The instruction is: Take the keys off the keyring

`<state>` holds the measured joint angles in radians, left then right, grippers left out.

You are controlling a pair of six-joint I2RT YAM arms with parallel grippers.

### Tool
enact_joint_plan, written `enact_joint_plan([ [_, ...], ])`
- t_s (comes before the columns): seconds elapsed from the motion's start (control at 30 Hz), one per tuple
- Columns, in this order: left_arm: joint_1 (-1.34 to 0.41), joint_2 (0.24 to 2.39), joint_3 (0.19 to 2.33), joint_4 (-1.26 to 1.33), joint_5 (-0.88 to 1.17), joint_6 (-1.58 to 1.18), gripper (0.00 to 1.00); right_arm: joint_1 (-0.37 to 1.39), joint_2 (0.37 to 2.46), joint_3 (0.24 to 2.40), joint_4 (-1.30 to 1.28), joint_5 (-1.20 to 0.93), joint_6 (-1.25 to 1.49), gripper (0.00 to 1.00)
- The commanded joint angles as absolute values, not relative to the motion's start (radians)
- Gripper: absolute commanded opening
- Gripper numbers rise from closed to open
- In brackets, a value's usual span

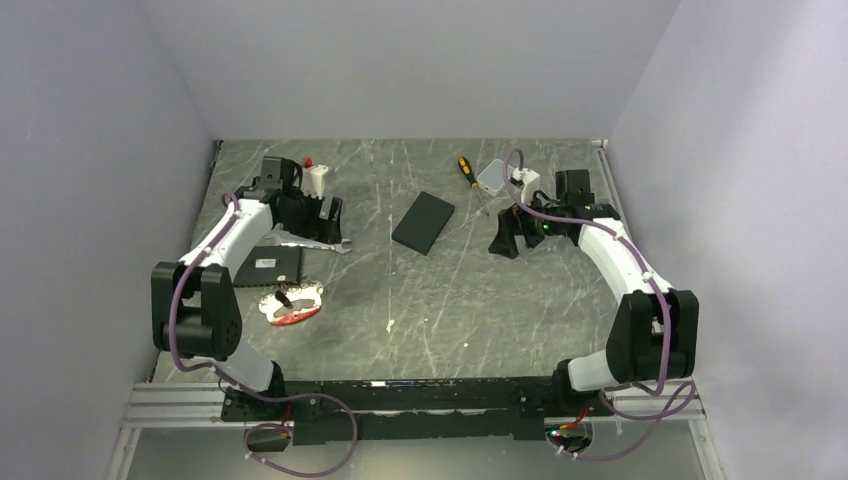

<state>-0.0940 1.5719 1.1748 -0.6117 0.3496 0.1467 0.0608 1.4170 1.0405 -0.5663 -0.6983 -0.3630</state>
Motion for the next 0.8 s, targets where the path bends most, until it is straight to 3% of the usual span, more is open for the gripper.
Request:
enact_joint_plan([
  [0.0, -0.095, 1.548, 1.241, -0.676, 0.379, 0.206, 0.99, 0.06, 1.423, 1.056, -0.553, -0.744, -0.376, 1.0],
  [0.17, -0.094, 1.518, 1.268, -0.807, 0.38, 0.368, 0.99, 0.06, 1.431, 1.059, -0.562, -0.754, -0.381, 1.0],
  [0.77, -0.095, 1.405, 1.046, -1.071, 0.323, 0.895, 0.99, 0.082, 1.478, 1.076, -0.602, -0.772, -0.403, 1.0],
])
